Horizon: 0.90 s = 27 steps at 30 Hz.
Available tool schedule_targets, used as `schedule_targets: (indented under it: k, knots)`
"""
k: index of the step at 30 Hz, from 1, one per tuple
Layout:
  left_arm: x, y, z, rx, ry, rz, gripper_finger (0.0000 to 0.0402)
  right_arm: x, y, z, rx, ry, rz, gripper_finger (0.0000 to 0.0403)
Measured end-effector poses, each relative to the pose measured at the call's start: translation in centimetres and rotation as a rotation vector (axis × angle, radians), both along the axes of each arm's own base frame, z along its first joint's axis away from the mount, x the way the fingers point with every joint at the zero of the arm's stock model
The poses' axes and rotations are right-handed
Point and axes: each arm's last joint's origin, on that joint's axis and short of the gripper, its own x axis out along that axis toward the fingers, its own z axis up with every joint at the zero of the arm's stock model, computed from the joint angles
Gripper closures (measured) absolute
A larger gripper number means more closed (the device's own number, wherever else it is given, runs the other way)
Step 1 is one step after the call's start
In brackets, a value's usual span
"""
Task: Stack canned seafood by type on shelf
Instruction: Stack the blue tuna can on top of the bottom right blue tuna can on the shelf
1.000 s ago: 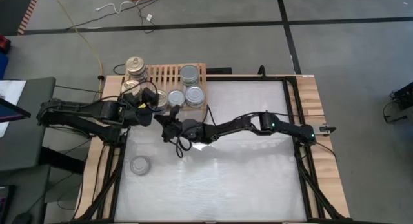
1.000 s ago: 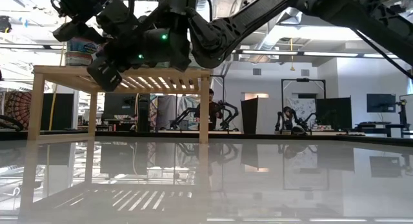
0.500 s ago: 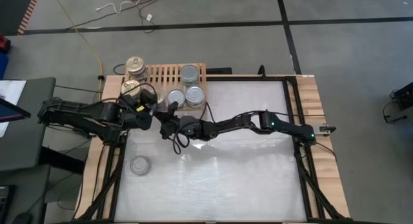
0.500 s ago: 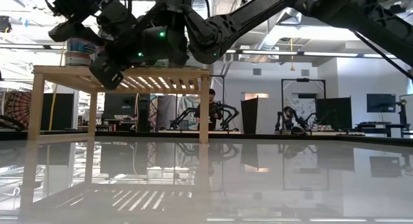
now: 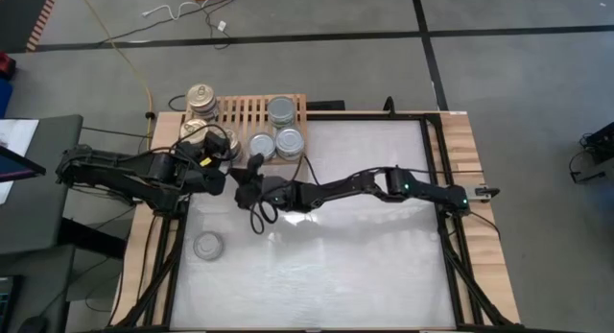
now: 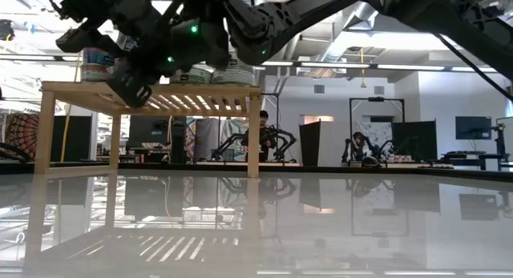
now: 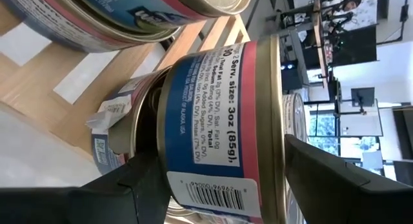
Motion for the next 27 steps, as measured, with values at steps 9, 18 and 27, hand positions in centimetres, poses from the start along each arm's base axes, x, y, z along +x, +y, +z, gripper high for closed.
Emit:
schedule_targets:
  k: [9,18,27]
  knots:
    - [-0.1,0.0,0.0,0.010,0.016,0.004,0.0133,-0.1,1.1,0.7,-0.047,-0.045,-0.002,0.0390]
    - [0.1,0.0,0.0,-0.017,0.012,-0.024,0.0133,0.0,-1.5,0.6,-0.030,-0.047,0.002,0.0390]
    - [0.4,-0.4,0.1,-0.018,0.039,-0.092,0.0133,0.0,-1.5,0.6,-0.024,-0.051,-0.016,0.0390]
